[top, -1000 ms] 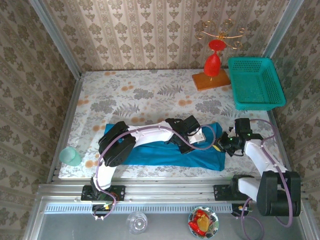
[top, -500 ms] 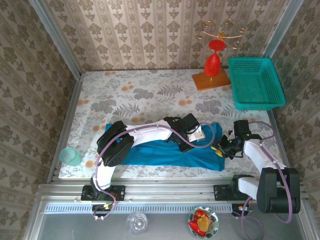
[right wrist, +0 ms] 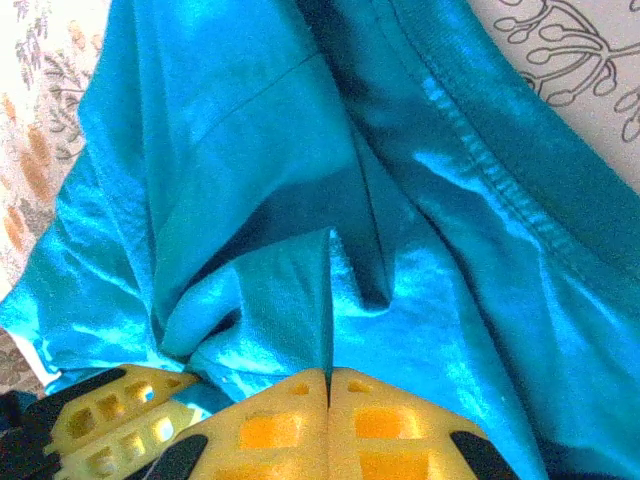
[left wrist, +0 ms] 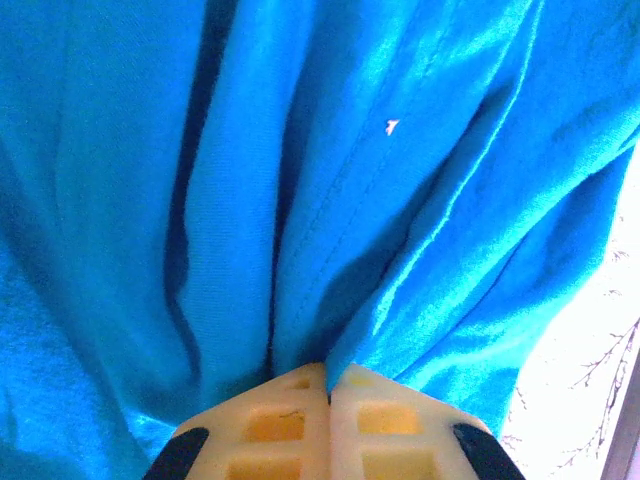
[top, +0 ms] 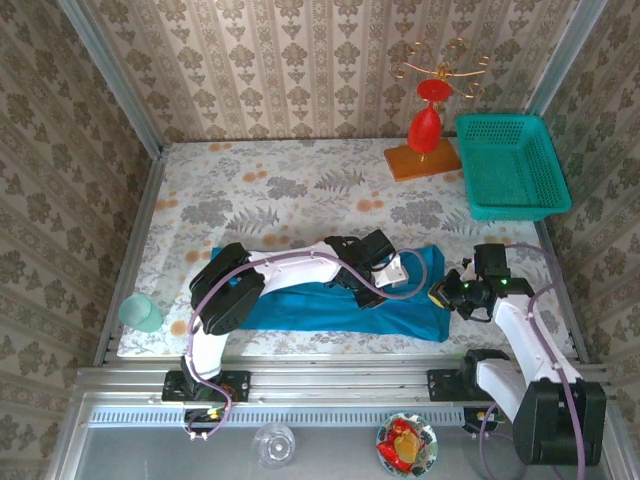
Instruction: Fold the inside-out t-shirt
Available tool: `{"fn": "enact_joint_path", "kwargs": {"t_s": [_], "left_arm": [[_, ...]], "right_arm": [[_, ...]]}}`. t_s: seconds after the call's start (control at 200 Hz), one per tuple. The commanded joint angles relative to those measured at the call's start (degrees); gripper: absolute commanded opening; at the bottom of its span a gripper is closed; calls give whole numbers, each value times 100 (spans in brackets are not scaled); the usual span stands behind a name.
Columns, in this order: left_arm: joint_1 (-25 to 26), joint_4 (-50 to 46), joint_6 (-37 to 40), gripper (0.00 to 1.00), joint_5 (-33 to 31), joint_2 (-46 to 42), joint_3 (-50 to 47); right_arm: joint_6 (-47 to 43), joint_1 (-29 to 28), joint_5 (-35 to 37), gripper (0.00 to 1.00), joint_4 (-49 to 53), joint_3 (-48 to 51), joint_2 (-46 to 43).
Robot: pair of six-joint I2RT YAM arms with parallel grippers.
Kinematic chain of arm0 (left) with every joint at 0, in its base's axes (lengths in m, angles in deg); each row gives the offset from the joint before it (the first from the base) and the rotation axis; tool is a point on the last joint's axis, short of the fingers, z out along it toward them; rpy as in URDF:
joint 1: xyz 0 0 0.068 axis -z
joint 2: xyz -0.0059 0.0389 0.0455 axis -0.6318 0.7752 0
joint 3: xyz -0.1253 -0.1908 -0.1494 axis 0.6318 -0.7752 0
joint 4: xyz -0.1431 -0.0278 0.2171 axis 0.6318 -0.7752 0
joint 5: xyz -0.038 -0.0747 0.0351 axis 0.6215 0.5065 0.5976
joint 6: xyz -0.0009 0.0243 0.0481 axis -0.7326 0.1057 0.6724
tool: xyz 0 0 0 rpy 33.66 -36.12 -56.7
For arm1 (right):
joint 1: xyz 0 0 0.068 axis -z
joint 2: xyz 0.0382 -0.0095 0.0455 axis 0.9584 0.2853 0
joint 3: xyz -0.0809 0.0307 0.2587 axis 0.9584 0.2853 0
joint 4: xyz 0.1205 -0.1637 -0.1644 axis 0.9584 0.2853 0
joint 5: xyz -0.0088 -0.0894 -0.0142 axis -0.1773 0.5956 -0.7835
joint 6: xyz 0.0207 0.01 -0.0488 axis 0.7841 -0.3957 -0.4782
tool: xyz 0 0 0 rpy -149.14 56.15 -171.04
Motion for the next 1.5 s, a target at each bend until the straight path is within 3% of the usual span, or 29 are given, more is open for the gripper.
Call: {"fn": "enact_joint_path", "kwargs": {"t_s": [0.0, 0.28, 1.145, 1.265, 1.405, 1.495], "left_arm": [[-43, -209, 176, 0, 143, -249, -103], [-37, -195, 268, 0, 383, -257, -112], [-32, -559, 438, 2, 825, -231, 46], [-50, -563, 421, 11, 833, -289, 14], [-209, -230, 223, 22, 1197, -658, -173], [-396, -10, 63, 25, 1374, -1019, -387]], "right_arm": [[184, 8, -96, 0, 573, 85, -323], [501, -42, 33, 0, 1338, 215, -1308], [864, -290, -48, 0, 2677, 444, -2683], [924, -317, -76, 0, 2729, 487, -2788], [924, -326, -20, 28, 2535, 316, -2576], [844, -326, 131, 33, 2344, 41, -2255]]}}
